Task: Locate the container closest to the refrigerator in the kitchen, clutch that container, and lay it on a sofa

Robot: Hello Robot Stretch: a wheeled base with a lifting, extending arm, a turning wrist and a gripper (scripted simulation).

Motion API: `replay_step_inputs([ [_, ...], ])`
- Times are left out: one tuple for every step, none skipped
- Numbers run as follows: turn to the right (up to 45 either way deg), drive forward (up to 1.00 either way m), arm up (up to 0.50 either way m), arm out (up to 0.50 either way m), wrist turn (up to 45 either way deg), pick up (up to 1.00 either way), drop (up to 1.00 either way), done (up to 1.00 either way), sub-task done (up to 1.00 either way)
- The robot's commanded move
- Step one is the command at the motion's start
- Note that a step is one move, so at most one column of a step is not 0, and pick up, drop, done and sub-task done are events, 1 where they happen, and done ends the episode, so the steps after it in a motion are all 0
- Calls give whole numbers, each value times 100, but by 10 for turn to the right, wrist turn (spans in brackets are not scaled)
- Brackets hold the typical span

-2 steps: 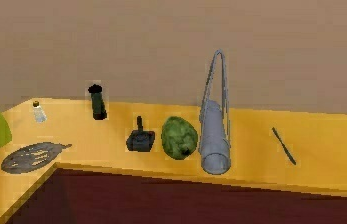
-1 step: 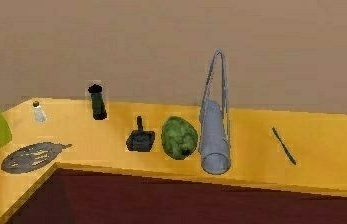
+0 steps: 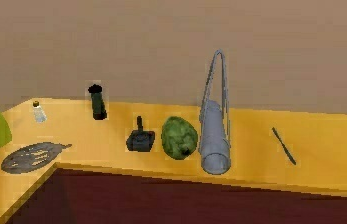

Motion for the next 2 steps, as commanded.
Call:
replay_step_inputs([
  [0,0,0,0,210,0,0,0,0],
  [0,0,-10,0,0,0,0,0,0],
])
